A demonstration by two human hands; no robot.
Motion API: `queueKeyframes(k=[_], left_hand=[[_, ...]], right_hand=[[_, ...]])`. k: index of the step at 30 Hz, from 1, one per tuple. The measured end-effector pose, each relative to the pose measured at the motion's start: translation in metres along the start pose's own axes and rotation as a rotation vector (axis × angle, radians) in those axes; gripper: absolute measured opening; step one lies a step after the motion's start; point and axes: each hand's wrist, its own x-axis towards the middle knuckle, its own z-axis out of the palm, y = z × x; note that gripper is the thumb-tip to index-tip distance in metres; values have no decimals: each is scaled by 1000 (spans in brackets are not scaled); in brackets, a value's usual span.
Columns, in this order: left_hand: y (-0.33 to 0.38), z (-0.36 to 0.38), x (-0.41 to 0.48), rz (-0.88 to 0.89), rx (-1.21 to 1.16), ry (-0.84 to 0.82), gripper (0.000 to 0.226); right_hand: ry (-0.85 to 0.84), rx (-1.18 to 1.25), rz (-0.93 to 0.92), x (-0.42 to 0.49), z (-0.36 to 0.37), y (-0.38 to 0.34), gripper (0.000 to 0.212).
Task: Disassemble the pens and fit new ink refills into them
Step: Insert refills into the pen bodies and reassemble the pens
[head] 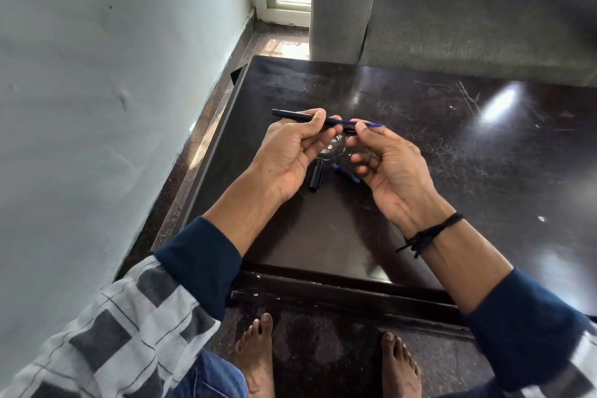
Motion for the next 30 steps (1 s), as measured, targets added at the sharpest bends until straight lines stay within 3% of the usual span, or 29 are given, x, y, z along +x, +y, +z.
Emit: queueKeyframes(k=[7,17,30], left_hand=[[0,-3,2,7,-18,23,7],[-7,0,1,-8,-8,-17,7],[-1,-1,0,-11,-27,-14,24]], right_hand=[[79,99,-6,1,-3,-3,4],[-25,131,62,-2,1,3,9],[154,251,-45,3,-3,-2,9]])
